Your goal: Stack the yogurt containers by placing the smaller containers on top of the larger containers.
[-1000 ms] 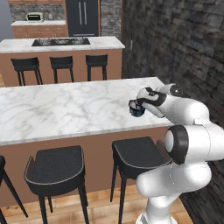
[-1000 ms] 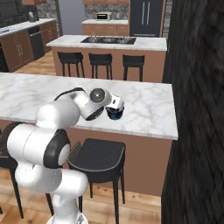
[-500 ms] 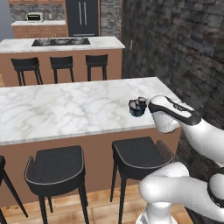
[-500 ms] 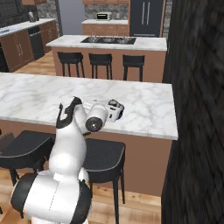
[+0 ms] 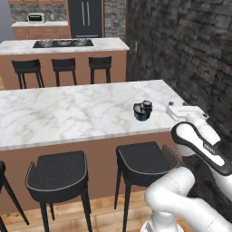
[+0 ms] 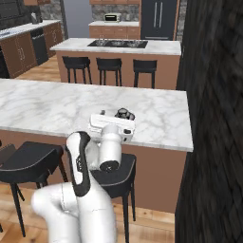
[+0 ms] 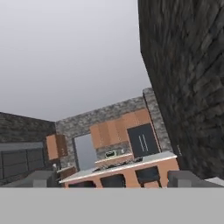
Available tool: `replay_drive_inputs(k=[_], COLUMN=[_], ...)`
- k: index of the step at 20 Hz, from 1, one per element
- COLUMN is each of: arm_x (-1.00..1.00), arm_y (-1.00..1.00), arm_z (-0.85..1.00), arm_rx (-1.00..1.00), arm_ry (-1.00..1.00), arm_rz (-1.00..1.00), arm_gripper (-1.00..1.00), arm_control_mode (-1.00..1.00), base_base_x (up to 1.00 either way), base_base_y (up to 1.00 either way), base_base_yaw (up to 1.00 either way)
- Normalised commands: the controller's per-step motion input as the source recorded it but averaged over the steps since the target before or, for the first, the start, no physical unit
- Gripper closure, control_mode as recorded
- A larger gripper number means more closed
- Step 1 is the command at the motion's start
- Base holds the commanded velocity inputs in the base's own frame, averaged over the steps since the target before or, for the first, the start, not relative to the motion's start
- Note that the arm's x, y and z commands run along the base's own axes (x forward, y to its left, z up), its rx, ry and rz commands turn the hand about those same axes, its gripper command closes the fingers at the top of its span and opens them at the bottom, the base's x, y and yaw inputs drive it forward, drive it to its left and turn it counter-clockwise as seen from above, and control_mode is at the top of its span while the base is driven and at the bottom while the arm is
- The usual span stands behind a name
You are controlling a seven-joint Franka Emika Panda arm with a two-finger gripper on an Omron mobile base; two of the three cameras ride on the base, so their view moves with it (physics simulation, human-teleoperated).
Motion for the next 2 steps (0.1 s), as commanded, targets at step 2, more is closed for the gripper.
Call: replay_drive_inputs(k=[2], arm_x=[-0.81], arm_y=[-0.06], arm_z=[0.11], arm_rx=[0.0], arm_ry=[-0.28], arm_rz=[0.08], arm_gripper=[-1.0], arm_control_mode=[-1.0], base_base_x=[0.0], base_base_y=[0.0], base_base_yaw=[0.0])
